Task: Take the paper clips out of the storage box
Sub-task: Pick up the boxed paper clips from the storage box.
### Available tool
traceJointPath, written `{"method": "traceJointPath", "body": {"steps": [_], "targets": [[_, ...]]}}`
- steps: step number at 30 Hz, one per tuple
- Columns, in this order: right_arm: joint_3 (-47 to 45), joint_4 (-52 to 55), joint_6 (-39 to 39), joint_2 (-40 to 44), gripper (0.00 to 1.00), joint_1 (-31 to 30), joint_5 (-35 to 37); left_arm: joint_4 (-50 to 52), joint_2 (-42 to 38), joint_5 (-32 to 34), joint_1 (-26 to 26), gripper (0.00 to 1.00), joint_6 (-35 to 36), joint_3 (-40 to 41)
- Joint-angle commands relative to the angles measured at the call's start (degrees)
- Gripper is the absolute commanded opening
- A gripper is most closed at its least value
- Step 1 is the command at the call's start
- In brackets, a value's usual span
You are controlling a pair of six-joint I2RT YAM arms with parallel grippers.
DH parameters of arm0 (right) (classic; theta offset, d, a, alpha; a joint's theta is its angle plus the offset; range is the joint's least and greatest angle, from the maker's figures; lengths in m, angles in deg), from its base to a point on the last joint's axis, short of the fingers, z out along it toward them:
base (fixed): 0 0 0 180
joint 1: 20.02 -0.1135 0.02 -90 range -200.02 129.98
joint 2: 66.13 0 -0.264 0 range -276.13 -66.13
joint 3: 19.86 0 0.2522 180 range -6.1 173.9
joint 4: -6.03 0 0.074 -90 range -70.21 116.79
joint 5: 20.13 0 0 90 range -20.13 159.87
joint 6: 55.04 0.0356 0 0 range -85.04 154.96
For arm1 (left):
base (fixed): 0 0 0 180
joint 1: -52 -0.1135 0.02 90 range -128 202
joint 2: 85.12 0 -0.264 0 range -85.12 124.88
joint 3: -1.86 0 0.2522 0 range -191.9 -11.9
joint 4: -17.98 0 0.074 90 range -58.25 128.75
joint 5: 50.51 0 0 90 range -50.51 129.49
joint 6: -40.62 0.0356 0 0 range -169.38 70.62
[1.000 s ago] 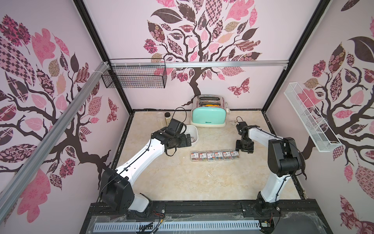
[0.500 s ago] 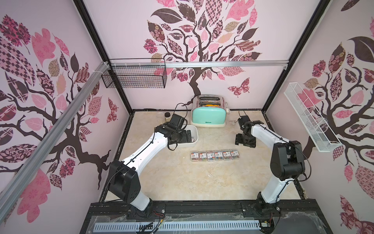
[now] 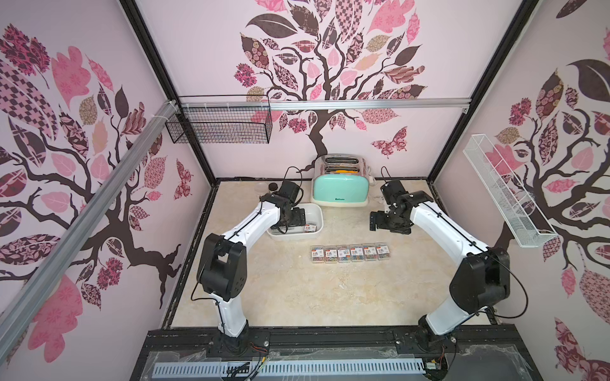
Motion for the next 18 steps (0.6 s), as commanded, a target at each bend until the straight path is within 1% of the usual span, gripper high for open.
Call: {"method": "traceJointPath", "body": {"steps": [1,7,9,13,18], "targets": [[3.35,1.77,-1.88,3.89,0.99,-1.25,-2.84,-0.73,3.86,1.60,-1.00,0.90,1.53,-3.42],[3.59,1.69,-2.95,6.24,0.99,-2.23,-4.00,1.64,12.44,3.72,-1.50,0.88,2.88,-11.37],[4.15,2.09,-3.41,5.95,0.99,-2.22,-3.81,1.61,14.34,4.16,-1.49,0.87,3.24,-12.79],[5.09,2.51,-4.05,5.42,0.99,-2.22,-3.51,1.45,16.93,5.24,-1.68,0.86,2.66,-13.77],[5.66,2.46,-4.36,4.49,0.99,-2.17,-4.18,0.51,17.85,6.01,-1.77,0.85,1.65,-12.99]]}}
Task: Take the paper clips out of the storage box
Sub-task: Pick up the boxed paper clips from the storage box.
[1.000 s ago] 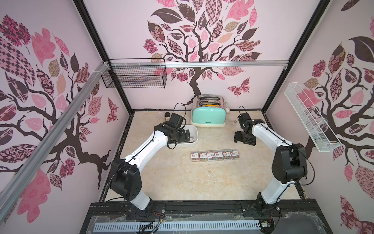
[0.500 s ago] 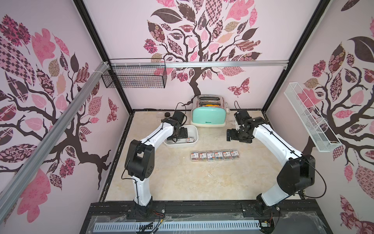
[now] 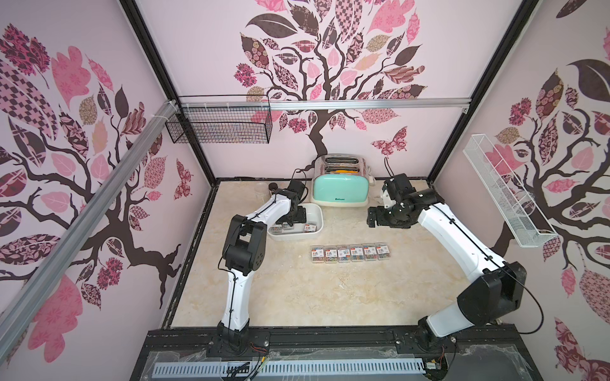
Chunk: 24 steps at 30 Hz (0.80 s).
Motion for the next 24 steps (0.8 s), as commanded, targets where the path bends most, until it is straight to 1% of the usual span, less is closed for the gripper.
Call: {"method": "traceJointPath", "body": {"steps": [1,13,18,24], "targets": [[2.57,0.83,-0.82,-0.13,0.99,-0.07,-0.71,-0.51,1.13,1.49,-0.27,0.85,-0.50,-0.32],[3.80,0.62,-1.15,-1.40,0.99,0.00,-1.59,-1.29,4.21,1.20,-0.37,0.85,-0.68,-0.56],[3.87,0.55,-1.04,-1.46,0.99,-0.06,-1.31,-2.34,4.30,-0.44,-0.38,0.80,-0.98,-0.28],[3.50,0.25,-0.59,-1.38,0.99,-0.01,-1.74,-2.80,4.03,-0.72,-0.32,0.74,-1.02,0.09]]}}
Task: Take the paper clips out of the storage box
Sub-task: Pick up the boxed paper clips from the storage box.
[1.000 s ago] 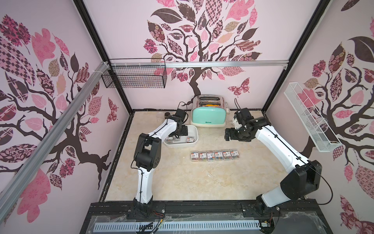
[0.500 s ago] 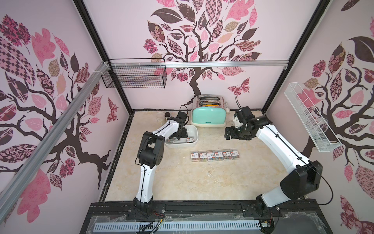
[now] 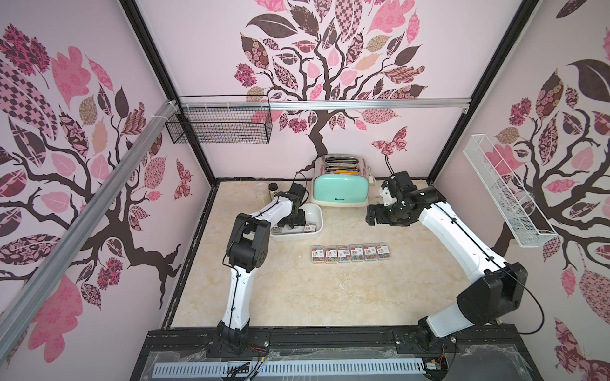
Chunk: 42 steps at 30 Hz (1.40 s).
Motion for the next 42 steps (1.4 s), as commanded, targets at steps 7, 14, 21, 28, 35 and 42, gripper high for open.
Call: {"method": "traceJointPath", "body": {"steps": [7,14,21,28,35,42], "targets": [[1.44,-0.30,0.64,-1.27,0.99,-0.31,-0.56,-2.23,0.54,-1.13,-0.25,0.64,-0.11,0.43],[2.01,0.14,1.02,-1.30,0.99,-0.77,-0.49,-2.42,-0.01,-1.63,-0.24,0.51,-0.03,0.44],[2.28,0.20,1.21,-1.03,0.99,-1.05,-0.54,-3.83,-3.77,-2.09,-0.25,0.48,0.30,1.63],[2.30,0.17,1.19,-0.88,0.99,-1.65,-0.51,-3.07,-8.57,-2.08,-0.26,0.48,1.46,0.14],[2.29,0.40,1.02,-0.45,0.99,-1.90,-0.46,-0.82,-14.70,-3.94,-0.03,0.48,0.73,2.07],[1.00,0.15,1.03,0.69,0.99,-2.04,-0.38,0.36,-26.39,-5.07,1.96,0.48,-1.37,10.73]]}}
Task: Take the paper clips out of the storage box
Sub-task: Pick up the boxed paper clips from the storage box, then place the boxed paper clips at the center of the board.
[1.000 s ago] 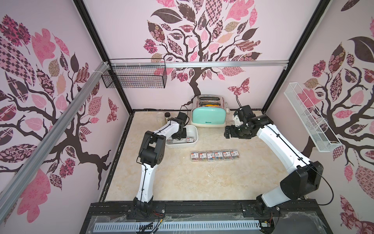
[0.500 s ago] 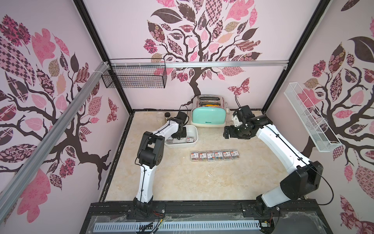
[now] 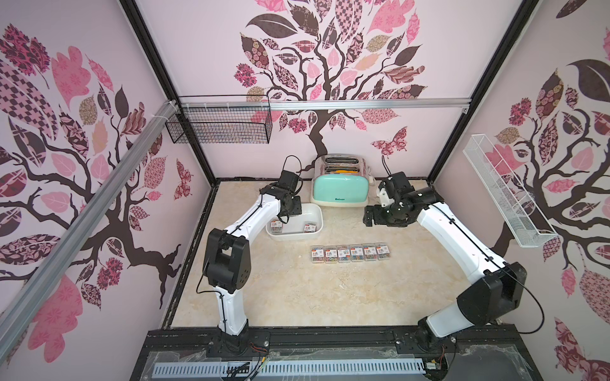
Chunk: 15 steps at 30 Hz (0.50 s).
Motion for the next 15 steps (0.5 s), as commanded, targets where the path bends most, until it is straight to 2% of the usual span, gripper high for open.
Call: {"method": "traceJointPath", "body": {"steps": [1,9,15], "targets": [[0.67,-0.04,0.20,0.86,0.99,-0.56,-0.01,1.36,-5.84,-0.74,1.73,0.48,-1.62,3.82],[-1.75,-1.40,0.92,2.01,0.99,-1.43,-0.49,2.44,-20.54,0.04,6.62,0.48,-7.54,18.51],[-3.98,-2.25,1.66,3.02,0.99,-2.77,-0.58,0.98,-25.05,-0.15,8.51,0.49,-10.66,28.29]]}}
